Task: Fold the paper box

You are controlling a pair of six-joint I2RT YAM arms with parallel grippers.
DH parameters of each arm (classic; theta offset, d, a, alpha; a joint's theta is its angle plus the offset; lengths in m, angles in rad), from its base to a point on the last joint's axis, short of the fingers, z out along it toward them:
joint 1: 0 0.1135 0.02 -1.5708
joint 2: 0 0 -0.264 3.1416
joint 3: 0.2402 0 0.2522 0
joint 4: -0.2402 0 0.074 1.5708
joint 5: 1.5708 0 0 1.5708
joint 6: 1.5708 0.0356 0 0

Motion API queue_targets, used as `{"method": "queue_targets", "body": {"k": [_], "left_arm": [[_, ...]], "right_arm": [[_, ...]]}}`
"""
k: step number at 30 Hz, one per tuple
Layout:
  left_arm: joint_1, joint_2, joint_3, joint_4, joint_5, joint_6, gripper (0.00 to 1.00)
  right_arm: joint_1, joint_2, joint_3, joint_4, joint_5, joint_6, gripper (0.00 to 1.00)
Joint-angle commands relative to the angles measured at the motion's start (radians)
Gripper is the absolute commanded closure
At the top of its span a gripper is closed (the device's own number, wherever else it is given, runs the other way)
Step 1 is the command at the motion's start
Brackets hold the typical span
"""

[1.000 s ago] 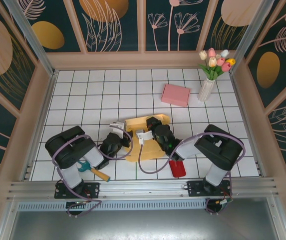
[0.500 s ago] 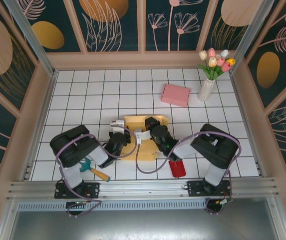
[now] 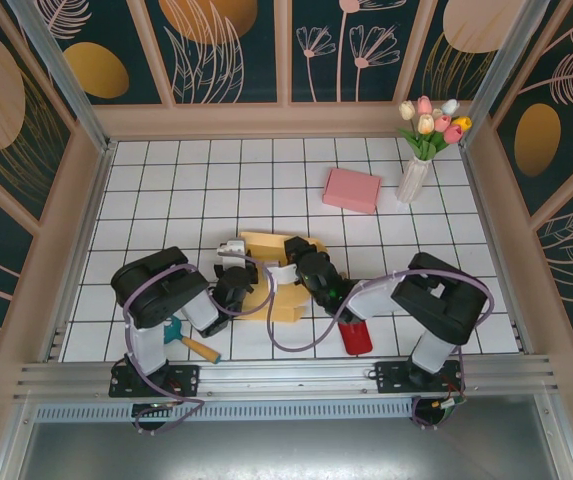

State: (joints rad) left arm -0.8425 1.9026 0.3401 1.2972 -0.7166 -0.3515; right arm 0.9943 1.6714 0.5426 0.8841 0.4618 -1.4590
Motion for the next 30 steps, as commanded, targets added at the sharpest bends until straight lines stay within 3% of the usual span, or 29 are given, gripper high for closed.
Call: {"method": "queue_targets", "body": {"k": [1, 10, 16, 18, 19, 20, 22, 26, 27, 30], "left_arm": [[0.036, 0.039, -0.03, -0.005, -0.089, -0.008, 1.0], [0.033, 0.045, -0.057, 0.04, -0.074, -0.026, 1.0], [0.03, 0.04, -0.089, 0.085, -0.041, -0.03, 1.0], [0.027, 0.039, -0.101, 0.102, -0.043, -0.029, 1.0], [0.026, 0.038, -0.11, 0.111, -0.04, -0.028, 1.0], [0.026, 0.037, -0.116, 0.121, -0.036, -0.026, 1.0], [0.023, 0.034, -0.137, 0.157, -0.03, -0.02, 1.0], [0.016, 0.022, -0.161, 0.176, -0.024, -0.031, 1.0], [0.011, 0.017, -0.163, 0.172, -0.027, -0.036, 1.0], [-0.003, 0.02, -0.169, 0.188, -0.041, -0.04, 1.0]], "right_arm": [[0.009, -0.046, -0.027, -0.2, -0.02, 0.063, 0.76], [0.064, -0.335, -0.114, -0.273, 0.019, 0.198, 0.73], [0.069, -0.606, -0.116, -0.302, 0.026, 0.632, 0.72], [0.068, -0.663, -0.105, -0.326, 0.032, 0.776, 0.64], [0.066, -0.687, -0.095, -0.337, 0.042, 0.855, 0.25], [0.06, -0.703, -0.085, -0.369, 0.024, 0.92, 0.01], [0.027, -0.722, -0.038, -0.496, -0.107, 1.064, 0.01], [-0.109, -0.714, -0.009, -0.552, -0.604, 1.3, 0.01], [-0.142, -0.699, -0.005, -0.535, -0.671, 1.399, 0.01], [-0.179, -0.622, 0.055, -0.605, -0.568, 1.682, 0.01]]}}
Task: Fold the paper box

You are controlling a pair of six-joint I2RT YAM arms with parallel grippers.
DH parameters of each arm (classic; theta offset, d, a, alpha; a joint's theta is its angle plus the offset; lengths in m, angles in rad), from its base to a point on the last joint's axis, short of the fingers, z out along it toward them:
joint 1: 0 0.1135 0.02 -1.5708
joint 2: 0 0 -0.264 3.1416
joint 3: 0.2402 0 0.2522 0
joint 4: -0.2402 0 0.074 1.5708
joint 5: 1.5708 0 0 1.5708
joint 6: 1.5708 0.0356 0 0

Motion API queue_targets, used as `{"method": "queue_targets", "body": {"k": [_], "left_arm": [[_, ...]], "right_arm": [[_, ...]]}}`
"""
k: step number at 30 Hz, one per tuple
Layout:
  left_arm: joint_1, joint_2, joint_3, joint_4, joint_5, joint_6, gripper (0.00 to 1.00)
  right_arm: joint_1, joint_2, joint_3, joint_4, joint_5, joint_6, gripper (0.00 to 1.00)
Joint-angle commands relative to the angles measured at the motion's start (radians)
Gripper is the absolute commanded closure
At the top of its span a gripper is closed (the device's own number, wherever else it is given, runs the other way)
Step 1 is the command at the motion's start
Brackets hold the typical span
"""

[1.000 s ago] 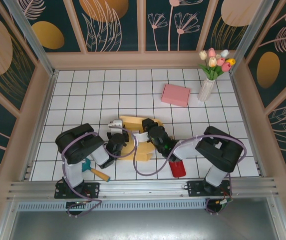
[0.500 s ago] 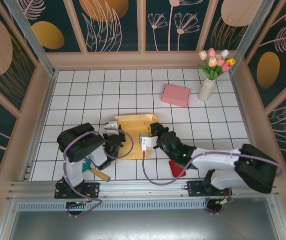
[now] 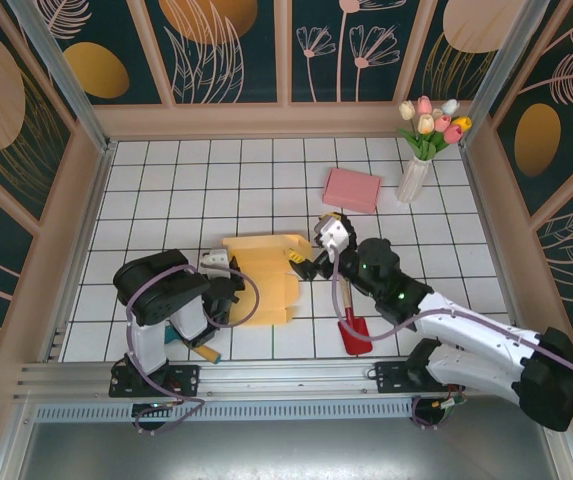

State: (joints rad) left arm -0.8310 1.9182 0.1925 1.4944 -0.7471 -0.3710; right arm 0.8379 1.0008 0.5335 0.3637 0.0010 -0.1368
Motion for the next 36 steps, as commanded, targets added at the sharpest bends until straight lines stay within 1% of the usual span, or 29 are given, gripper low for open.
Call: {"method": "queue_targets", "body": {"k": [1, 2, 3, 4, 5, 6, 9, 11, 13, 15, 17, 19, 23, 26, 29, 33, 36], "left_arm": [[-0.019, 0.007, -0.021, -0.004, -0.012, -0.022, 1.0], [-0.021, 0.011, -0.02, -0.002, -0.012, -0.024, 1.0], [-0.022, 0.016, -0.017, -0.002, -0.01, -0.027, 1.0], [-0.024, 0.019, -0.015, -0.002, -0.008, -0.029, 1.0], [-0.023, 0.022, -0.014, -0.001, -0.006, -0.03, 1.0], [-0.025, 0.023, -0.014, 0.001, -0.006, -0.031, 1.0], [-0.025, 0.026, -0.012, 0.001, -0.011, -0.03, 1.0], [-0.026, 0.03, -0.007, 0.001, -0.015, -0.028, 1.0], [-0.026, 0.035, -0.006, 0.001, -0.017, -0.03, 1.0], [-0.026, 0.038, -0.006, -0.001, -0.017, -0.037, 1.0], [-0.026, 0.041, -0.005, -0.002, -0.02, -0.047, 1.0], [-0.026, 0.043, -0.007, -0.003, -0.019, -0.052, 1.0], [-0.028, 0.039, -0.008, -0.011, -0.02, -0.061, 1.0], [-0.028, 0.033, -0.017, -0.011, -0.028, -0.063, 1.0], [-0.029, 0.025, -0.027, -0.005, -0.031, -0.063, 1.0], [-0.033, -0.006, -0.045, -0.003, -0.031, -0.065, 1.0], [-0.037, -0.031, -0.057, -0.006, -0.032, -0.065, 1.0]], "right_arm": [[-0.027, 0.084, 0.11, -0.152, -0.052, 0.401, 0.01], [-0.029, 0.115, 0.155, -0.215, 0.0, 0.41, 0.01], [-0.028, 0.143, 0.197, -0.278, 0.084, 0.428, 0.01], [-0.026, 0.157, 0.212, -0.297, 0.15, 0.443, 0.01], [-0.024, 0.156, 0.204, -0.279, 0.186, 0.463, 0.01], [-0.026, 0.149, 0.183, -0.246, 0.196, 0.493, 0.01], [-0.027, 0.104, 0.107, -0.102, 0.121, 0.576, 0.01], [-0.034, 0.066, 0.048, -0.027, 0.155, 0.686, 0.01], [-0.054, 0.06, 0.051, -0.022, 0.125, 0.728, 0.01], [-0.035, 0.082, 0.097, -0.083, 0.119, 0.69, 0.02], [0.022, 0.106, 0.126, -0.121, 0.2, 0.659, 0.03], [0.077, 0.141, 0.142, -0.128, 0.256, 0.642, 0.04], [0.15, 0.264, 0.209, -0.141, 0.282, 0.642, 0.07], [0.197, 0.345, 0.258, -0.144, 0.343, 0.651, 0.07], [0.206, 0.392, 0.28, -0.118, 0.36, 0.653, 0.07], [0.206, 0.462, 0.332, -0.149, 0.379, 0.656, 0.07], [0.205, 0.493, 0.335, -0.133, 0.381, 0.661, 0.07]]}}
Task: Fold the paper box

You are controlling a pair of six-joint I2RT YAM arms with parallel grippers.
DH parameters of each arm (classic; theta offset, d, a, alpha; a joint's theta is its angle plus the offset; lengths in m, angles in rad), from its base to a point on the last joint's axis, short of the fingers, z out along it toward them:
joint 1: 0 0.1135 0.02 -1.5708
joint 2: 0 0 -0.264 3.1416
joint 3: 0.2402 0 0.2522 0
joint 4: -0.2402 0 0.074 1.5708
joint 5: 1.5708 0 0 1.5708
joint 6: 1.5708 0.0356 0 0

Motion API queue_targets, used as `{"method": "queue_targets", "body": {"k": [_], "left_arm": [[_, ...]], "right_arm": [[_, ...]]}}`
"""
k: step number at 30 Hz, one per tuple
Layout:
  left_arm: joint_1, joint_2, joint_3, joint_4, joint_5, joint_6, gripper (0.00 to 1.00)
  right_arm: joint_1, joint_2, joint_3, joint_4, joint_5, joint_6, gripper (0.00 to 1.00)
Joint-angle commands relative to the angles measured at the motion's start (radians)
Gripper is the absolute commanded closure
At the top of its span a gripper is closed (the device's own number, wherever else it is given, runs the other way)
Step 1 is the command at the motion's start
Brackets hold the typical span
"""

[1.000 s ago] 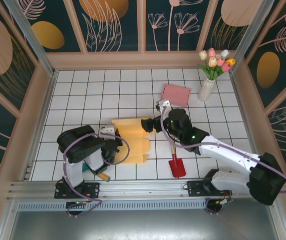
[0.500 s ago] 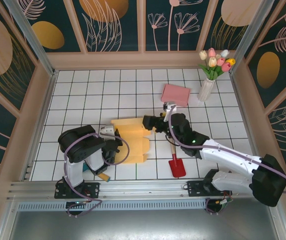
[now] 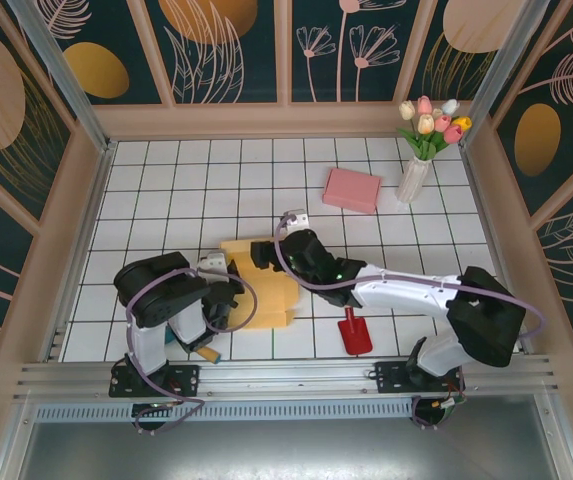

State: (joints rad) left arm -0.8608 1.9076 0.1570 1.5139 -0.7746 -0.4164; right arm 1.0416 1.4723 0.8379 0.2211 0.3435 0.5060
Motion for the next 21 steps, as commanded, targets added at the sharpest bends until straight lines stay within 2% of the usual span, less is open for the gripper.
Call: {"method": "queue_targets", "body": {"k": [1, 14, 21], "left_arm": [[-0.009, -0.025, -0.024, -0.026, -0.005, -0.019, 1.0], [-0.014, -0.142, -0.011, -0.136, -0.033, -0.036, 1.0], [-0.016, -0.155, 0.011, -0.184, -0.077, -0.039, 1.0]], "right_arm": [[0.002, 0.03, 0.032, 0.012, 0.038, 0.019, 0.07], [0.013, 0.005, -0.052, 0.132, -0.022, 0.131, 0.06], [0.025, -0.001, -0.063, 0.149, -0.037, 0.158, 0.06]]}}
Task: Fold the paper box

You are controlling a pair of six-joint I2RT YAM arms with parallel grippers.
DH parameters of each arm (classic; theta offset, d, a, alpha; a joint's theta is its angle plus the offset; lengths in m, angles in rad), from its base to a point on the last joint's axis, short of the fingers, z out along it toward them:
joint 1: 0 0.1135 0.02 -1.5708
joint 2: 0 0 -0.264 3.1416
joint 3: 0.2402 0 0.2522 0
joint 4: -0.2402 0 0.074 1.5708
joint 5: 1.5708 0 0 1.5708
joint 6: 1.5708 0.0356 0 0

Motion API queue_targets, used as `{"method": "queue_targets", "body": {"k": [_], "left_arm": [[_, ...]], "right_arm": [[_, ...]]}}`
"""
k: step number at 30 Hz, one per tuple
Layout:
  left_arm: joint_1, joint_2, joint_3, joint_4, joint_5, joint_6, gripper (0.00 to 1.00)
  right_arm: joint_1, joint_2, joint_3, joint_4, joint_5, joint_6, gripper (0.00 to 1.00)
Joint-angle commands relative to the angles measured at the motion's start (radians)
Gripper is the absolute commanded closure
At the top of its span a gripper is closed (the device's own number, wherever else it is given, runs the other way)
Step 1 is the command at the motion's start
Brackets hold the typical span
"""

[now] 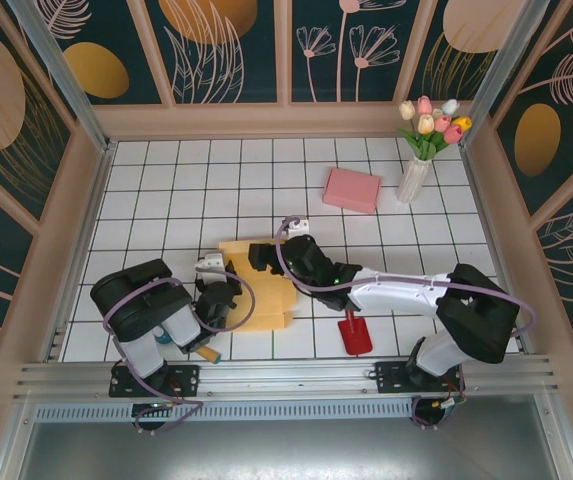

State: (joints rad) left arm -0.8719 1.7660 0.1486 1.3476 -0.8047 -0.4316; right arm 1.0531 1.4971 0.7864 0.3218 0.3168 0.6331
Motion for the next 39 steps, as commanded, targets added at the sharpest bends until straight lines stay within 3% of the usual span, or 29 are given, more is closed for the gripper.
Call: {"method": "queue_targets", "body": {"k": [1, 17, 21, 30, 39], "left_arm": [[-0.005, -0.012, 0.021, -0.016, -0.047, -0.025, 1.0], [-0.019, 0.03, 0.055, 0.002, -0.014, -0.011, 1.0], [-0.019, 0.057, 0.061, 0.021, 0.004, -0.019, 1.0], [-0.018, 0.033, 0.107, -0.099, -0.007, -0.039, 1.0], [-0.019, 0.028, 0.106, -0.106, 0.023, -0.053, 1.0]], "right_arm": [[0.015, -0.023, -0.01, 0.045, -0.01, 0.036, 0.06], [0.015, 0.015, -0.016, 0.205, -0.156, 0.083, 0.05], [0.008, -0.022, -0.085, 0.281, -0.15, 0.077, 0.05], [-0.041, -0.119, -0.238, 0.133, -0.007, 0.013, 0.04], [-0.128, -0.109, -0.324, 0.156, -0.041, -0.032, 0.03]]}}
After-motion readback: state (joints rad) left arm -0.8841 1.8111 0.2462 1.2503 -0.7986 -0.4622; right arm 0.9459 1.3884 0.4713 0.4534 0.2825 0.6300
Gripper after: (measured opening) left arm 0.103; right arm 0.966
